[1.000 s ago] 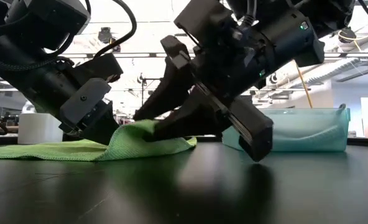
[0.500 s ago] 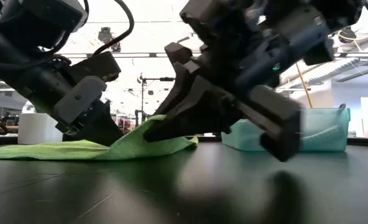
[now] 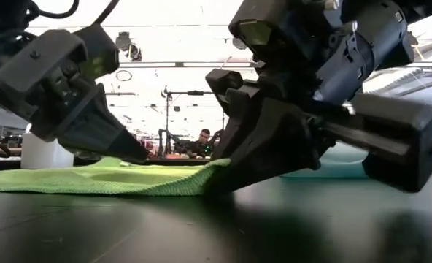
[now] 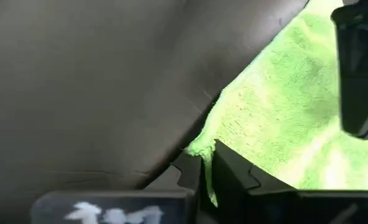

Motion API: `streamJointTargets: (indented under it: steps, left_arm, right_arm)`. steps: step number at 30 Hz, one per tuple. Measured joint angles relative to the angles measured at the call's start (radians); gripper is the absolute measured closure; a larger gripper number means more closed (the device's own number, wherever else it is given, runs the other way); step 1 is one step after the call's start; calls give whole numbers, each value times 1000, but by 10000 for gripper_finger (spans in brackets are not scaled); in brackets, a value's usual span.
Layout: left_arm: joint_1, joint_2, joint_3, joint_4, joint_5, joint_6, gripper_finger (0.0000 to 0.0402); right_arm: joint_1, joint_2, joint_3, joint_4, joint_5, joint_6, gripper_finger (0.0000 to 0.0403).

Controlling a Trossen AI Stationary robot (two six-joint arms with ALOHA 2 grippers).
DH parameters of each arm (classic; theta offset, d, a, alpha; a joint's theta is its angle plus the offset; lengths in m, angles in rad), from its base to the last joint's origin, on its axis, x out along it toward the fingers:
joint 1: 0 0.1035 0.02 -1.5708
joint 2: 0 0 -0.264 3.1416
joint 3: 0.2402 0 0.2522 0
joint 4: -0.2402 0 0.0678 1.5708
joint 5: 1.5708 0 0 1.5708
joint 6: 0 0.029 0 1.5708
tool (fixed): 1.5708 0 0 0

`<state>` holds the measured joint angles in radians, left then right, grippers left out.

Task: Fold microfiber towels
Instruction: Fold the light green microfiber cloth

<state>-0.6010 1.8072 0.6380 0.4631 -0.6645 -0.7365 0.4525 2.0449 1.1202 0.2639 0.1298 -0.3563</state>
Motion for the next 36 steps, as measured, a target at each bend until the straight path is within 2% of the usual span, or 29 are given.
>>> streamJointTargets:
  steps: [8, 13, 17, 23, 25, 31, 35, 36]
  left_arm:
    - [-5, 0, 1, 69, -15, 46, 376]
    - [-7, 0, 22, 67, -12, 95, 376]
    - [-11, 0, 39, 64, 3, 163, 376]
    - [-11, 43, 40, 60, 19, 182, 376]
    - [-6, 72, 40, 65, 39, 167, 376]
    - [-6, 73, 40, 62, 111, 149, 376]
    - [-12, 62, 41, 83, 103, 184, 376]
    - [-11, 63, 40, 83, 101, 191, 376]
  right_arm:
    - [7, -106, -2, -178, -114, 155, 283]
    - [12, -131, -2, -120, -154, 272, 260]
    - [14, -105, -2, -60, -159, 351, 293]
    - [5, -64, -30, 6, -134, 416, 390]
    - [5, -63, -40, -2, -151, 421, 394]
    - [6, -76, -56, -30, -322, 462, 386]
    - [7, -77, -56, 53, -300, 435, 399]
    - [7, -77, -56, 93, -265, 440, 401]
